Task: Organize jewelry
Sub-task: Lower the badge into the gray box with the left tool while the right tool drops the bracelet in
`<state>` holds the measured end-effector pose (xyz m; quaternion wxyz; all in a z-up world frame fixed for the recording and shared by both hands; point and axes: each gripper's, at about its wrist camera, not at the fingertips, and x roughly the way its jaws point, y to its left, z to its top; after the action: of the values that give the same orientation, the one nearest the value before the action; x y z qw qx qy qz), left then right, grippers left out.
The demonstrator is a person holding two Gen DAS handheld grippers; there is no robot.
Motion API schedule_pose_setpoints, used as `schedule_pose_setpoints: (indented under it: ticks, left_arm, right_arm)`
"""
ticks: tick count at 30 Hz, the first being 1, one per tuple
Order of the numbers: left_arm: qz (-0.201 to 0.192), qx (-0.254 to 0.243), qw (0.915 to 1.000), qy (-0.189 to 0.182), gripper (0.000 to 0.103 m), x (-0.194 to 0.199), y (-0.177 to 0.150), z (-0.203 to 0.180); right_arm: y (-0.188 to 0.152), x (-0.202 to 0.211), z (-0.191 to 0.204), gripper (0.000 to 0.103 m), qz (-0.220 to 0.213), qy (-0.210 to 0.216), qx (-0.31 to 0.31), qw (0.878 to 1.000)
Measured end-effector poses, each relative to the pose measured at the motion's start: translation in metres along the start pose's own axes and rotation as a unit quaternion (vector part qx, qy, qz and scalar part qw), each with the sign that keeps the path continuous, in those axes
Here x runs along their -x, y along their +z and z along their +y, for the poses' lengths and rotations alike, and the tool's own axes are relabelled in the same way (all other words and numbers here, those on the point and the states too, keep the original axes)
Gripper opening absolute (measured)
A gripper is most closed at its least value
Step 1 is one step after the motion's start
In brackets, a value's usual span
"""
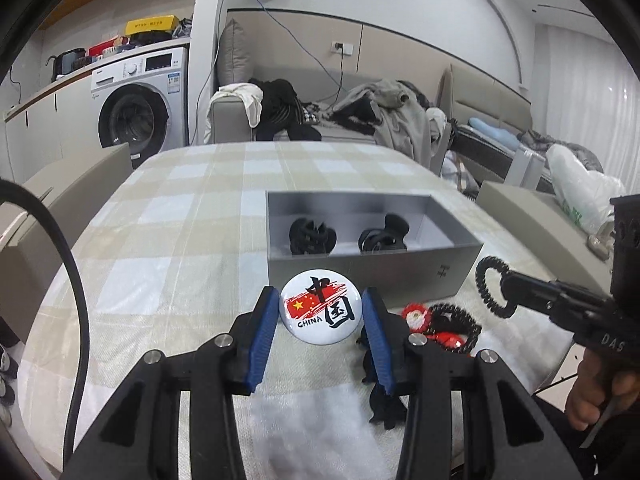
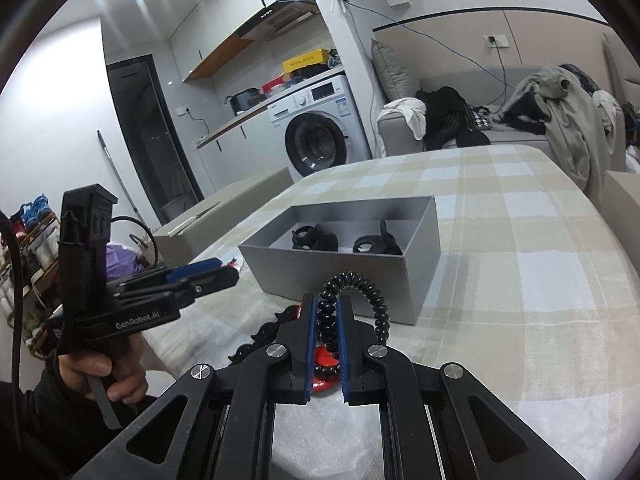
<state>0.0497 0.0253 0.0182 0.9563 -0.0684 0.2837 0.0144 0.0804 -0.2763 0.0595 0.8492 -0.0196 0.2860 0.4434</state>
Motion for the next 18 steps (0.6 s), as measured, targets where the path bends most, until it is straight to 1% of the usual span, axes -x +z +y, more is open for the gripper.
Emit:
schedule_pose_setpoints:
  ticks: [4, 8, 13, 15, 18]
  left_arm:
    - [-0.015, 0.004, 0.9999, -0.003, 0.037, -0.001, 0.011, 0.0]
    - [-0.029, -0.003, 0.9996, -0.006, 0.037, -0.007, 0.023, -0.002]
    - [-0.031, -0.003, 0.9995, -0.01, 0.037, -0.022, 0.031, -0.002]
    - [-0.027, -0.003, 0.9996, -0.007, 0.037, -0.031, 0.033, 0.0]
    - [-0.024, 0.001, 0.9997, 0.001, 0.037, -0.038, 0.032, 0.004]
  right_arm:
    - [0.01, 0.001, 0.0, 0.009, -0.011, 0.009, -0.004, 1.0]
    - [0.021, 0.002, -0.002, 0.009, -0.021, 0.018, -0.01, 1.0]
    - [0.034, -0.004, -0.011, 0.009, -0.028, 0.033, -0.032, 0.999]
    - [0.04, -0.007, -0.016, 0.009, -0.031, 0.049, -0.051, 0.997]
    - [0.047, -0.012, -0.02, 0.009, -0.032, 0.053, -0.063, 0.996]
